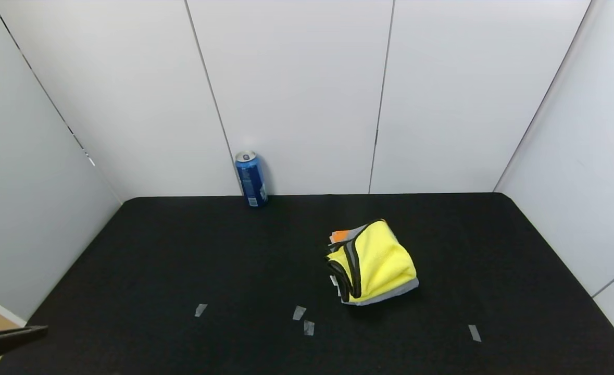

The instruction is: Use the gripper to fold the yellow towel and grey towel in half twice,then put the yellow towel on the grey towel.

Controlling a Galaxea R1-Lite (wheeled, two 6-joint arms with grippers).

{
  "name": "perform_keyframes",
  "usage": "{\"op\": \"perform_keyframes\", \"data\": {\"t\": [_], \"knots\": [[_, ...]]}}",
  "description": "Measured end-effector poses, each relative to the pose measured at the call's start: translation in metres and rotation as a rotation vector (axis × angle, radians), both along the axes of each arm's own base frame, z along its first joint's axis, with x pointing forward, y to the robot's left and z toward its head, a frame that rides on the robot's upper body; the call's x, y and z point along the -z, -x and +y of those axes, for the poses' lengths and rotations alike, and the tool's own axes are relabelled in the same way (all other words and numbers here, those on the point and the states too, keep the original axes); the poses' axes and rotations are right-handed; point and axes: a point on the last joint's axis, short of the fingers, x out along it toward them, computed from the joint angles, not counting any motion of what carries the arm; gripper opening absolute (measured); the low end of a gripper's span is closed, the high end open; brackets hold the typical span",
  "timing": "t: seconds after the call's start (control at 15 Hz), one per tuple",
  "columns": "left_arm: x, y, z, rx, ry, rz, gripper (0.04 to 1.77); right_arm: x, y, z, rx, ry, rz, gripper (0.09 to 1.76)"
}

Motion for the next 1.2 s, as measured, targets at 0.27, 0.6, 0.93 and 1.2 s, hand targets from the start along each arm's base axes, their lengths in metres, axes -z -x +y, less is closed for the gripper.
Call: {"op": "perform_keyframes", "data": {"t": [0.27,0.6,0.93,1.2], "knots": [[-0.001,0.029,0.023,-0.064,0.004,-0.066,1.72,-0.001,0.032,0.001,0.029,0.005,-0.058,1.70],[0.008,0.066,0.042,-0.159,0.002,-0.109,1.72,0.004,0.067,0.004,0.039,0.008,-0.111,1.70],[0.017,0.098,0.044,-0.209,-0.022,-0.163,1.72,0.010,0.094,0.007,0.027,0.009,-0.172,1.71],[0.031,0.120,0.032,-0.184,0.012,-0.174,1.72,0.017,0.114,0.008,0.020,0.011,-0.204,1.71]]}}
